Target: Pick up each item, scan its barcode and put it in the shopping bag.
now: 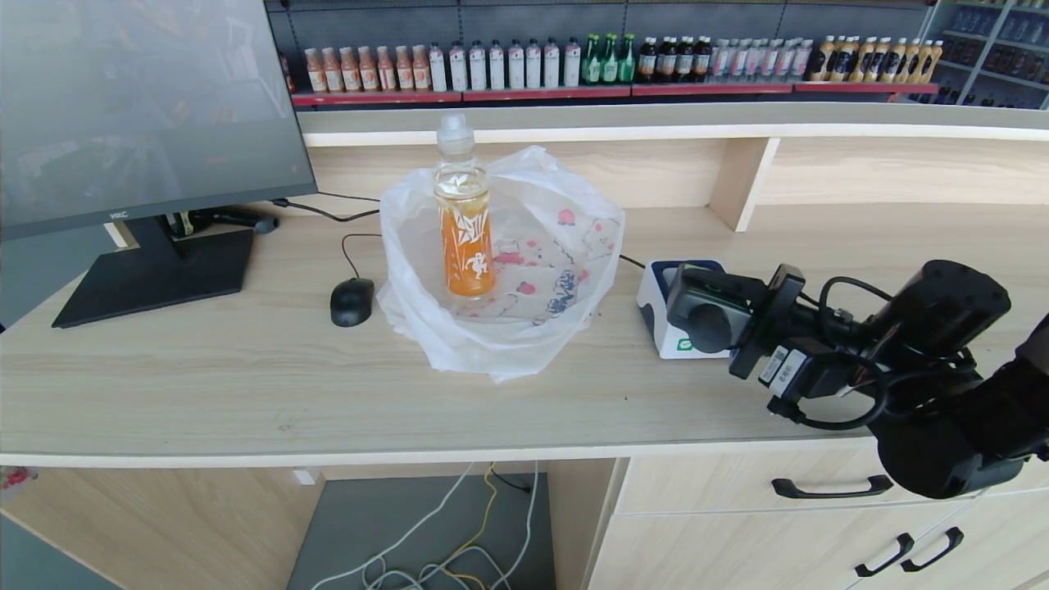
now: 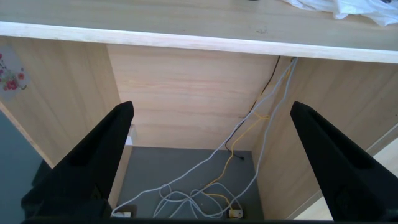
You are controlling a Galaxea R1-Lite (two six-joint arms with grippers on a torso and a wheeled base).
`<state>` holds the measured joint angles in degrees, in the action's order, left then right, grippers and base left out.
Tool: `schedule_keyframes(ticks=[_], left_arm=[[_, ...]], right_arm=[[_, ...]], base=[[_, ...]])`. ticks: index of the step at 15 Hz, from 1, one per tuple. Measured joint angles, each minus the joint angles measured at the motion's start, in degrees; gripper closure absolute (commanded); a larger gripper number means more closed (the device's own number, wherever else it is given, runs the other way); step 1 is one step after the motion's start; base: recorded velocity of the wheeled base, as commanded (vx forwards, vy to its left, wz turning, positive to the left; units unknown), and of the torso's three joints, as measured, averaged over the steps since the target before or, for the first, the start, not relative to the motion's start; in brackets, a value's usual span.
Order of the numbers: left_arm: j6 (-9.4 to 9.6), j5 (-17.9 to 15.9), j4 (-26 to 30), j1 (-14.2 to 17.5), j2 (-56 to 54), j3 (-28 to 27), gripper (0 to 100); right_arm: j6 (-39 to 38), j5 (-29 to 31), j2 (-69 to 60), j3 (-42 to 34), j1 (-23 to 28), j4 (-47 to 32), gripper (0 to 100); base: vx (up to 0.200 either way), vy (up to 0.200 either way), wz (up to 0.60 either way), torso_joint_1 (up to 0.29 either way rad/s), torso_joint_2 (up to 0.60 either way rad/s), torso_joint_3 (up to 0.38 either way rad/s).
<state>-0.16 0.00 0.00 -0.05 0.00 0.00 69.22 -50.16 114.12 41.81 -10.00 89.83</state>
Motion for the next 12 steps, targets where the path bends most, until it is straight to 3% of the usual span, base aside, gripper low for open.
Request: schedule_keyframes(ticks=[7,12], left_arm=[[0.00,0.0,0.0,0.0,0.0,0.0,0],[0.00,0.0,0.0,0.0,0.0,0.0,0]], right_arm=[[-0.9,0.0,-0.8,0.0,-0.1,0.0,100],[-7.4,0.1,-4.4,0.2,-0.8,0.0,100]], base=[[0.000,0.000,0.00,0.000,0.00,0.000],[0.000,0.000,0.00,0.000,0.00,0.000]])
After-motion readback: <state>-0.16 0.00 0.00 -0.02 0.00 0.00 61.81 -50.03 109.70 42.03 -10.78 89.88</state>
